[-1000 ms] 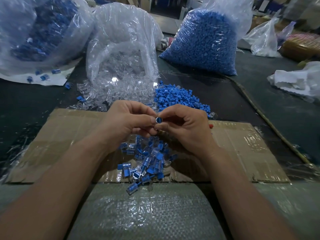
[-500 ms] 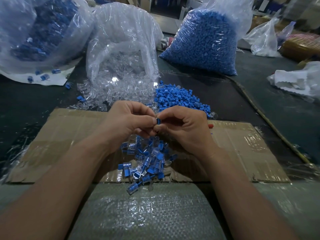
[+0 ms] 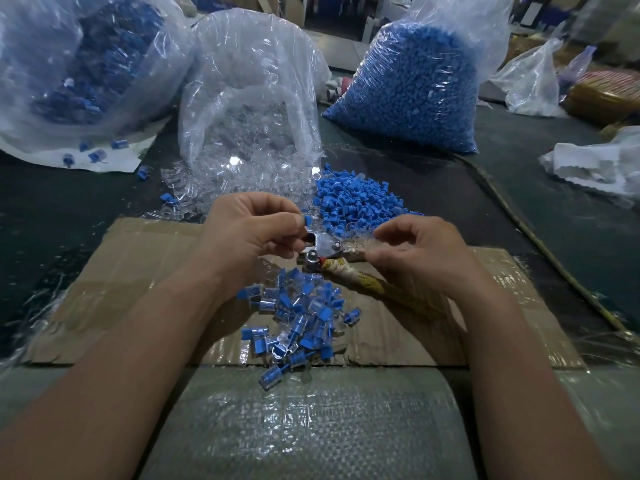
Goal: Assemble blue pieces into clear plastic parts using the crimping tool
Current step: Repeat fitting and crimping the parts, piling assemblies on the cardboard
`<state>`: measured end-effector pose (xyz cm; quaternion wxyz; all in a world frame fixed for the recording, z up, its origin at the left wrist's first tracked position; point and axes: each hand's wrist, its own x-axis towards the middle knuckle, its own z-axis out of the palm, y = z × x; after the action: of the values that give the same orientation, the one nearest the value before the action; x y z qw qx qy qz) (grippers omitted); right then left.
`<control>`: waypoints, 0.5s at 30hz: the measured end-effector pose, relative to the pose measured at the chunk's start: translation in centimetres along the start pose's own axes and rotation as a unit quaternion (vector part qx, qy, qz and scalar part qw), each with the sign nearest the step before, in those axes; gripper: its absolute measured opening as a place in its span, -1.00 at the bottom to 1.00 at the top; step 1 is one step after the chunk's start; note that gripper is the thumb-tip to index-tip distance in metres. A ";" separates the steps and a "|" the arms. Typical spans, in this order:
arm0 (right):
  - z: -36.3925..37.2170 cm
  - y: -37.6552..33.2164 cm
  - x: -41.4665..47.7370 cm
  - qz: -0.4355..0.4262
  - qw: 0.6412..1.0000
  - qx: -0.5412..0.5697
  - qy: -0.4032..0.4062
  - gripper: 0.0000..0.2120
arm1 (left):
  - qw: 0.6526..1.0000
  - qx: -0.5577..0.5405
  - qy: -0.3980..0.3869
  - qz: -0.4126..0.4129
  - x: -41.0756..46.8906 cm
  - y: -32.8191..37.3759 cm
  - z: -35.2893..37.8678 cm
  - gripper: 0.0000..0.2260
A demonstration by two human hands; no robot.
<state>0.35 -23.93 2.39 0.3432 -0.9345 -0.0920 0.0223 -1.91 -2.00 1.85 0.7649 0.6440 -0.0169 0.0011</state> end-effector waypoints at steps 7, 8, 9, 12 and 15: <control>0.5 -0.2 0.0 0.002 0.977 -0.162 -0.141 -0.19 | 1.000 0.007 -0.009 0.001 0.1 -0.4 -0.1 -0.93; 0.5 -0.3 -0.1 -0.003 0.978 -0.165 -0.132 -0.21 | 1.000 0.010 -0.012 0.002 0.2 -0.4 -0.1 -0.92; 0.5 -0.4 -0.1 -0.007 0.979 -0.161 -0.124 -0.25 | 1.000 0.014 -0.015 0.002 0.2 -0.4 -0.1 -0.90; 0.4 -0.8 -0.3 -0.008 0.981 -0.153 -0.117 -0.43 | 1.000 0.018 -0.017 0.003 0.1 -0.5 -0.2 -0.95; 0.8 -1.5 -0.4 -0.012 0.974 -0.204 -0.098 -0.65 | 1.000 0.023 -0.013 0.003 0.1 -0.5 -0.2 -0.92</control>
<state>-0.33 -22.34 2.71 0.1346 -0.9769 -0.1393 0.0901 -1.81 -1.85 1.36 0.7496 0.6612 -0.0290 -0.0046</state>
